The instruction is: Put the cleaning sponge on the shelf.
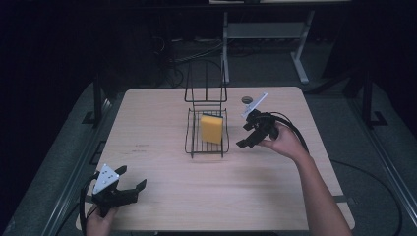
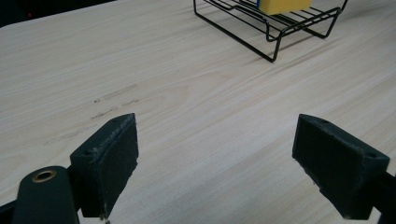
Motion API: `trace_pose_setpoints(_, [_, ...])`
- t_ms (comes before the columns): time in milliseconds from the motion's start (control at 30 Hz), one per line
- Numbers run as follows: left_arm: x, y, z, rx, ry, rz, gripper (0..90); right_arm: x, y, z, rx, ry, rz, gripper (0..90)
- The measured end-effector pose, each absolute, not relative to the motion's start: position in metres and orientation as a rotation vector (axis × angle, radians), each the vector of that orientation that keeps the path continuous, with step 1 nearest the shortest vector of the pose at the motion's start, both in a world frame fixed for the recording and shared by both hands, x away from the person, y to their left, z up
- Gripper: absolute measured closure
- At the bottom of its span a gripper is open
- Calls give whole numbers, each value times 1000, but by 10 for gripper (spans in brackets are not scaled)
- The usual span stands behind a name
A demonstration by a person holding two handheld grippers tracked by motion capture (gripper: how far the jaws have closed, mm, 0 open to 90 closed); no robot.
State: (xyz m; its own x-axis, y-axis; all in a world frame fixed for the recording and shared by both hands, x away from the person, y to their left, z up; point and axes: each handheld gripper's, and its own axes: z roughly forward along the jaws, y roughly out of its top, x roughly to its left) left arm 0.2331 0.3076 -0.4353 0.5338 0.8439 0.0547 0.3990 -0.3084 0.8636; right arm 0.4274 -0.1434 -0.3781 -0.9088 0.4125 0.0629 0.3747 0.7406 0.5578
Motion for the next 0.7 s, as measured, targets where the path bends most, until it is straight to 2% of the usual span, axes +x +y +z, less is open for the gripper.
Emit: trace_pose_setpoints(700, [234, 307, -436, 1918, 1017, 649, 138, 416, -151, -383, 671, 2891, 897, 178])
